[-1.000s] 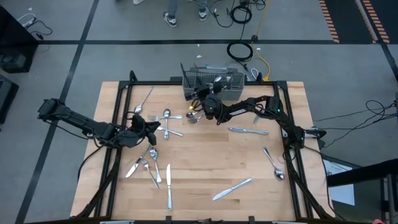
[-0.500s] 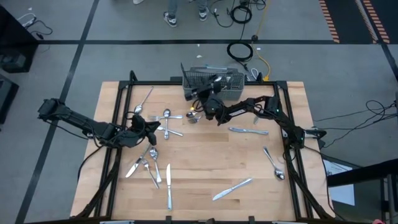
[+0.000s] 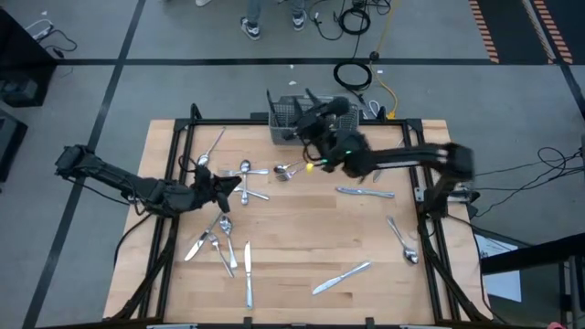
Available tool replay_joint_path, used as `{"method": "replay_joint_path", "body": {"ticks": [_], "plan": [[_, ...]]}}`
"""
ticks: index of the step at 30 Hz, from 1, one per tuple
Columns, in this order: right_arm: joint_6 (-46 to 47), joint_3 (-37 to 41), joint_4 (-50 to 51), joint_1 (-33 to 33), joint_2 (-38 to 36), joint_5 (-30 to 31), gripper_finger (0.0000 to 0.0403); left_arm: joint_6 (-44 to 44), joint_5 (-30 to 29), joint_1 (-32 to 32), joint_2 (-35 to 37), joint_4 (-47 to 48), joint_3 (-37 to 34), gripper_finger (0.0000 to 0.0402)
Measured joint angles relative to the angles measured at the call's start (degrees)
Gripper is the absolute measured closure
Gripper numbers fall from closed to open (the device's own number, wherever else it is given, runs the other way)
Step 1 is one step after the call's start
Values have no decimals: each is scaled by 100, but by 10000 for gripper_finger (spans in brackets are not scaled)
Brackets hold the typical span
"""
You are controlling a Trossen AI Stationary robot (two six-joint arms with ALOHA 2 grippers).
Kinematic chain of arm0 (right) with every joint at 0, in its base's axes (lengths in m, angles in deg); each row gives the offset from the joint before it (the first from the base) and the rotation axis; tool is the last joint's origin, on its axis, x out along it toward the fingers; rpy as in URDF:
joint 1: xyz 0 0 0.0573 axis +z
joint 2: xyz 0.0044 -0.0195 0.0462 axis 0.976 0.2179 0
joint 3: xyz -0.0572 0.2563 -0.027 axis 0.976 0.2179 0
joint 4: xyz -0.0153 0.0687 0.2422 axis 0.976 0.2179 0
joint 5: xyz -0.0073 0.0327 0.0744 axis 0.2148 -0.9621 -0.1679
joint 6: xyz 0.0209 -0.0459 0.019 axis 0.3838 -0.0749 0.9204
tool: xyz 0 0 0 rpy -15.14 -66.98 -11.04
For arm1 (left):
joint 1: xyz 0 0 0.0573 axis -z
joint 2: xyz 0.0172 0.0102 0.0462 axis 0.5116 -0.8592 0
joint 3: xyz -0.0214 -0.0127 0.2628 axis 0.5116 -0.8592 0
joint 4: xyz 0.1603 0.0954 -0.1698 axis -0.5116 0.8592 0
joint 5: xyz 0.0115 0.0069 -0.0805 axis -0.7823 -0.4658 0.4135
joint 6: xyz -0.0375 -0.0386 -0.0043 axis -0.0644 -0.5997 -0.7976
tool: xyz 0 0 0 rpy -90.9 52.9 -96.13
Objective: Sort silverware
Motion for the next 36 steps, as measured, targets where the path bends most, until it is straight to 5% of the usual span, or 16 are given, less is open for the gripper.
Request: {"method": "replay_joint_path", "body": {"ticks": [6, 11, 16, 25, 36], "plan": [[980, 4, 4093, 891, -1846, 910, 227, 156, 440, -357, -397, 2007, 1228, 354], [3436, 2, 6496, 1729, -3188, 1569, 227, -1805, 1203, -1155, -1313, 4138, 2043, 354], [5607, 2, 8057, 2539, -4060, 1626, 227, -2572, 2135, -1613, -2282, 3848, 2012, 353], [6725, 2, 9356, 3083, -4373, 1609, 227, -2726, 2944, -2546, -3691, 3273, 2006, 313], [6268, 0, 9414, 3106, -4360, 1601, 227, -2388, 3268, -3124, -3747, 3626, 2156, 288]]}}
